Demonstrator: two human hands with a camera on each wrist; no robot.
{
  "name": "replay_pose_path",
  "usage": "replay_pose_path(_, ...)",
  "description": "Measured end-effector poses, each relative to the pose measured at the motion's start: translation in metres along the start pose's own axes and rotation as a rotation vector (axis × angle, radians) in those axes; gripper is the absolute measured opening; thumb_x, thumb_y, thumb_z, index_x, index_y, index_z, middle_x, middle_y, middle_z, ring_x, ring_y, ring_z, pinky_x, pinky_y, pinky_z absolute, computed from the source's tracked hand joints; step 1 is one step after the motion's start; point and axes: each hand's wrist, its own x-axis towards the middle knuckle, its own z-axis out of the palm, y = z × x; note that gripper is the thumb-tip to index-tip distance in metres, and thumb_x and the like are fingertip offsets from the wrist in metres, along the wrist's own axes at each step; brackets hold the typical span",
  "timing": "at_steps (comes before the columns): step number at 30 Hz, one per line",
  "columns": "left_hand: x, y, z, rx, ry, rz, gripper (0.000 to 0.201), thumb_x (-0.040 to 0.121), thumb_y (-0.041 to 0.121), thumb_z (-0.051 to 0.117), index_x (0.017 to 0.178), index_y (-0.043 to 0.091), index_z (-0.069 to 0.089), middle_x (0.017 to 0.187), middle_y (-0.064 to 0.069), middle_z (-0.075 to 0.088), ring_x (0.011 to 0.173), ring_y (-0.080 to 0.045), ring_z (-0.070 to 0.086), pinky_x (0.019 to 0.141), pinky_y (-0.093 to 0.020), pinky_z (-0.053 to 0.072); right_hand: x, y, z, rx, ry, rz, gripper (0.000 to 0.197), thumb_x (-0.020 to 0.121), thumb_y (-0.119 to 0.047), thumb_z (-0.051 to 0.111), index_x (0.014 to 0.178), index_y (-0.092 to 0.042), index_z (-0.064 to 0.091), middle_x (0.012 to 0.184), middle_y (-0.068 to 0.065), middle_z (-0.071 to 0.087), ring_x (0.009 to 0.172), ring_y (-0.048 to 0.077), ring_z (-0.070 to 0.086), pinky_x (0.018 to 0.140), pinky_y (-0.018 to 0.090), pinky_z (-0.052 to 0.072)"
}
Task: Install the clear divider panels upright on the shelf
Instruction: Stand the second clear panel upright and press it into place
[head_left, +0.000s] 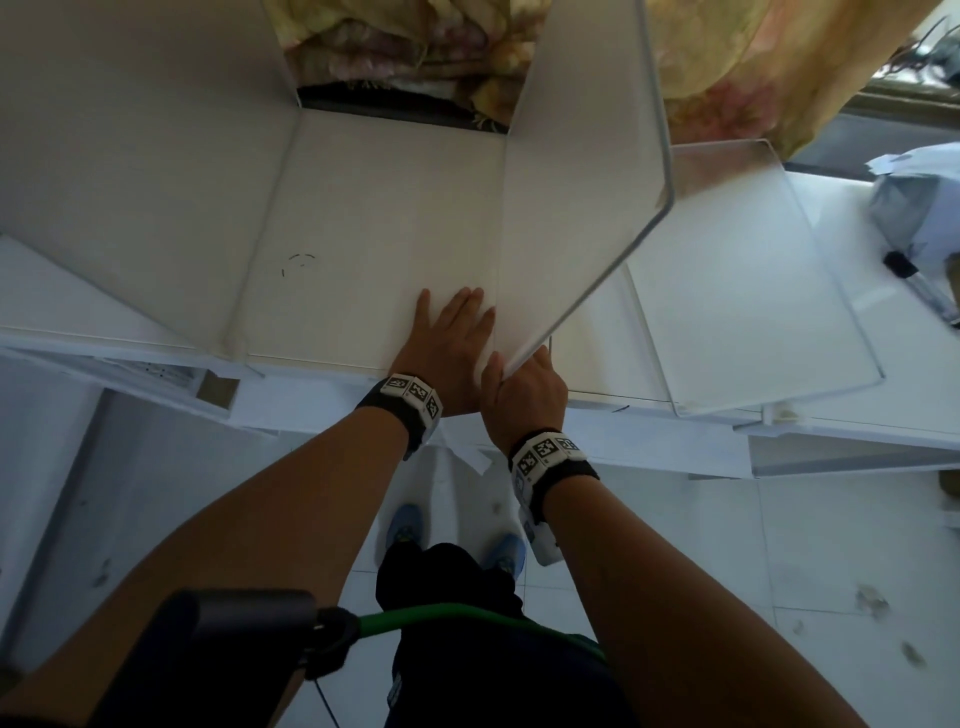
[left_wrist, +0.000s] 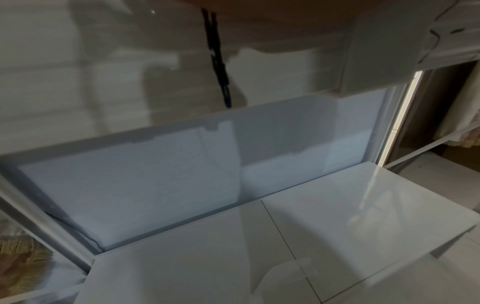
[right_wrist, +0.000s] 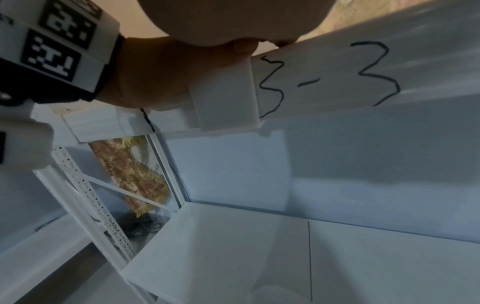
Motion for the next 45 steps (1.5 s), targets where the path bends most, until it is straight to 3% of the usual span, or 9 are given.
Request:
replay_pose_path(4, 0.001, 0.002, 0.000, 0.011, -0.014, -0.016, 0.091, 0.079, 0.058, 0.017, 0.153, 0.005, 0.019, 0.162, -0.018, 0.016, 0.150, -0.031, 0.013, 0.113, -0.067, 0.009, 0.002, 0.006, 0.005, -0.008, 0.029, -0.066, 0.040, 0.090, -0.026, 0.038, 0.068, -0.003, 0.062, 0.061, 0.013, 0.060, 0.057, 0.032, 0.058, 0.046, 0.029, 0.046)
replay_pose_path(10, -0.001, 0.003, -0.003, -0.040, -0.038, -0.039, 0.095, 0.079, 0.057, 0.005, 0.152, -0.003, 0.001, 0.163, -0.017, 0.009, 0.151, -0.030, 0.008, 0.115, -0.067, 0.006, 0.002, 0.011, 0.014, -0.045, 0.027, 0.011, 0.043, 0.089, -0.029, 0.037, 0.053, -0.010, 0.051, 0.047, 0.004, 0.046, 0.040, 0.024, 0.046, 0.046, 0.023, 0.026)
replay_pose_path(15, -0.002, 0.003, -0.007, -0.033, -0.055, -0.025, 0.097, 0.077, 0.060, 0.005, 0.153, -0.001, 0.005, 0.163, -0.018, 0.010, 0.151, -0.031, 0.008, 0.114, -0.067, 0.006, 0.010, 0.017, 0.017, -0.123, -0.115, 0.000, 0.041, 0.091, -0.036, 0.026, 0.059, -0.016, 0.042, 0.053, -0.002, 0.041, 0.047, 0.019, 0.038, 0.052, 0.026, 0.028)
replay_pose_path(23, 0.000, 0.001, 0.002, -0.040, -0.023, -0.008, 0.095, 0.079, 0.061, 0.006, 0.154, 0.004, 0.009, 0.163, -0.017, 0.012, 0.151, -0.030, 0.010, 0.113, -0.068, 0.006, 0.008, 0.026, 0.032, -0.074, -0.014, 0.024, 0.041, 0.091, -0.032, 0.032, 0.059, -0.013, 0.050, 0.055, 0.001, 0.048, 0.047, 0.025, 0.048, 0.049, 0.029, 0.039)
replay_pose_path(27, 0.000, 0.004, 0.002, -0.049, -0.051, -0.024, 0.095, 0.078, 0.060, 0.004, 0.154, 0.004, 0.003, 0.164, -0.015, 0.009, 0.151, -0.029, 0.006, 0.114, -0.067, 0.003, 0.006, 0.031, 0.034, -0.054, 0.043, -0.003, 0.042, 0.089, -0.031, 0.033, 0.066, -0.006, 0.058, 0.062, 0.013, 0.060, 0.053, 0.031, 0.057, 0.053, 0.031, 0.040)
replay_pose_path(33, 0.001, 0.005, 0.004, -0.040, -0.031, -0.020, 0.093, 0.079, 0.058, 0.003, 0.154, 0.003, 0.005, 0.163, -0.017, 0.011, 0.151, -0.031, 0.008, 0.114, -0.068, 0.004, 0.007, 0.032, 0.032, -0.106, -0.029, -0.003, 0.047, 0.090, -0.036, 0.026, 0.060, -0.010, 0.051, 0.057, 0.008, 0.054, 0.048, 0.026, 0.047, 0.052, 0.028, 0.035)
replay_pose_path(37, -0.001, 0.007, 0.005, -0.042, -0.002, -0.027, 0.081, 0.087, 0.048, -0.001, 0.154, 0.003, 0.007, 0.163, -0.018, 0.011, 0.151, -0.032, 0.009, 0.114, -0.068, 0.006, 0.005, 0.025, 0.027, -0.136, -0.015, -0.026, 0.038, 0.092, -0.024, 0.042, 0.056, -0.012, 0.044, 0.053, 0.007, 0.049, 0.049, 0.020, 0.036, 0.051, 0.029, 0.034)
replay_pose_path(40, -0.002, 0.007, 0.002, -0.036, 0.010, -0.027, 0.079, 0.088, 0.046, -0.002, 0.154, 0.004, 0.008, 0.163, -0.018, 0.012, 0.150, -0.032, 0.011, 0.114, -0.068, 0.007, 0.007, 0.019, 0.023, -0.162, -0.047, -0.035, 0.039, 0.092, -0.020, 0.050, 0.054, -0.014, 0.040, 0.051, 0.002, 0.039, 0.049, 0.021, 0.036, 0.051, 0.030, 0.031)
replay_pose_path(45, 0.000, 0.005, 0.006, -0.040, 0.041, -0.034, 0.078, 0.089, 0.047, 0.003, 0.155, 0.005, 0.007, 0.163, -0.017, 0.012, 0.151, -0.031, 0.011, 0.114, -0.068, 0.006, 0.007, 0.020, 0.023, -0.197, -0.080, -0.031, 0.040, 0.095, -0.024, 0.043, 0.058, -0.011, 0.043, 0.054, 0.004, 0.042, 0.051, 0.024, 0.041, 0.053, 0.030, 0.030)
